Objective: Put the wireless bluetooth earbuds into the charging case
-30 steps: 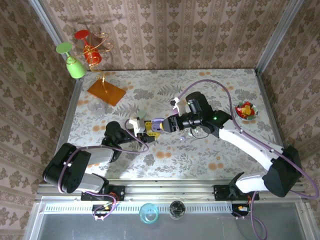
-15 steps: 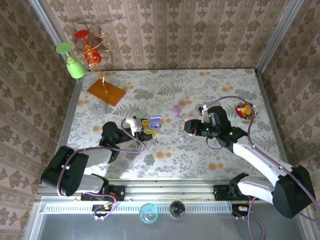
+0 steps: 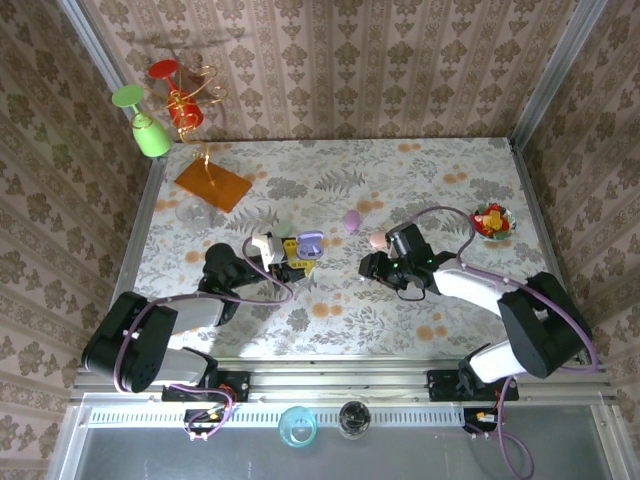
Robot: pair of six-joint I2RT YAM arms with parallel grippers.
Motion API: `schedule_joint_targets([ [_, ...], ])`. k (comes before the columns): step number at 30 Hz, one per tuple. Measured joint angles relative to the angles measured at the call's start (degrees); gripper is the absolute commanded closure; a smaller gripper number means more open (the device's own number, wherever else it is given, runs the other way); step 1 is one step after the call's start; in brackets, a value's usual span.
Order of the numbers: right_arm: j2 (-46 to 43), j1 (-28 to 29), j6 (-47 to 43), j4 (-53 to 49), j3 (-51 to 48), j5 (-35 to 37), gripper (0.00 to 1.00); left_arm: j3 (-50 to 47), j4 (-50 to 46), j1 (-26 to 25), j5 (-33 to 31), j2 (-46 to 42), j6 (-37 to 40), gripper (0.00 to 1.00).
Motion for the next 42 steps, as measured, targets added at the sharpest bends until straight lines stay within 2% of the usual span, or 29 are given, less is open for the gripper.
schedule_joint_targets([
  [20,10.16,0.70,-3.13,0.70,7.54,0.90,0.53,-1.49,-0.11,0.00,-0.20,-1.40,0.02,0.71],
  [28,10.99,0.92,-7.76,-4.20,11.32,2.99,0.52,-2.84,-1.03,0.24,-0.85,-3.61,0.44,0.71],
  [31,9.97,2.58,-10.93,-8.83,13.16,7.45,0.52,-3.85,-0.96,2.14,-1.73,-4.15,0.48,0.71],
  [37,9.97,11.23,-16.20,-21.09,21.31,23.67,0.53,-5.81,-0.48,5.90,-5.81,-4.22,0.42,0.71],
  [42,15.78,16.94,-17.46,-30.18,28.48,36.54,0.57,-7.37,-0.74,8.35,-9.31,-6.21,0.39,0.70],
])
